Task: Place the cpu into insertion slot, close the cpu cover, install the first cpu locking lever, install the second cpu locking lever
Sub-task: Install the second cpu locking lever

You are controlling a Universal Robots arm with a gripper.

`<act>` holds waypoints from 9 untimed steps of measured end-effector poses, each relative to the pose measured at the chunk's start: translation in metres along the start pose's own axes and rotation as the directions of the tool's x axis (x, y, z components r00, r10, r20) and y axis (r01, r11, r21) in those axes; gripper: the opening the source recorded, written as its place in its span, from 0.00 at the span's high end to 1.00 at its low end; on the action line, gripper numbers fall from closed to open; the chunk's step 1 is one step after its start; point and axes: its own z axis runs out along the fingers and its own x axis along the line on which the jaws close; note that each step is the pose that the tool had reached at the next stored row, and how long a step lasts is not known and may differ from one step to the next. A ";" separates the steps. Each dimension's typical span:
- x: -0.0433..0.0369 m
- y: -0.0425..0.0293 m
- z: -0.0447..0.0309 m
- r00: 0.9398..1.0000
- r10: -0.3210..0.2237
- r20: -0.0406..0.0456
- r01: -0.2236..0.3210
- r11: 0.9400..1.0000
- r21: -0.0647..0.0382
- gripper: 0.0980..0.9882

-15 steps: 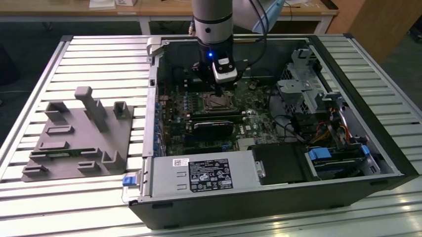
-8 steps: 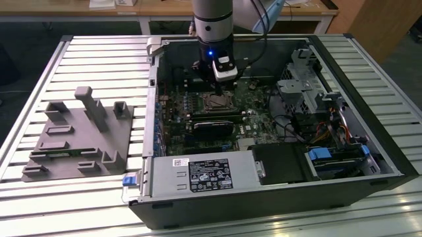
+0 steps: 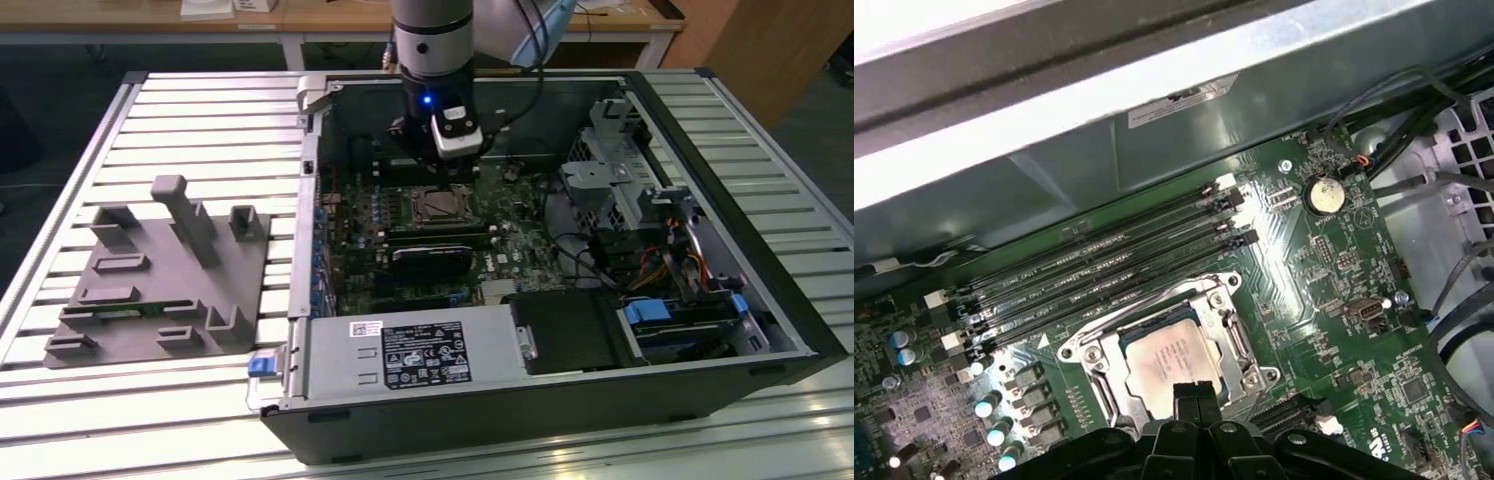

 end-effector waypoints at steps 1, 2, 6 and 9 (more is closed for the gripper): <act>-0.0004 -0.0002 -0.0001 1.000 0.000 0.000 0.000 1.000 0.000 0.99; -0.0008 -0.0007 0.0000 1.000 0.000 0.000 0.000 1.000 0.000 0.99; -0.0028 -0.0048 0.0000 1.000 -0.003 0.000 0.003 1.000 0.000 0.99; -0.0045 -0.0088 0.0000 1.000 -0.005 0.000 0.005 1.000 -0.001 0.99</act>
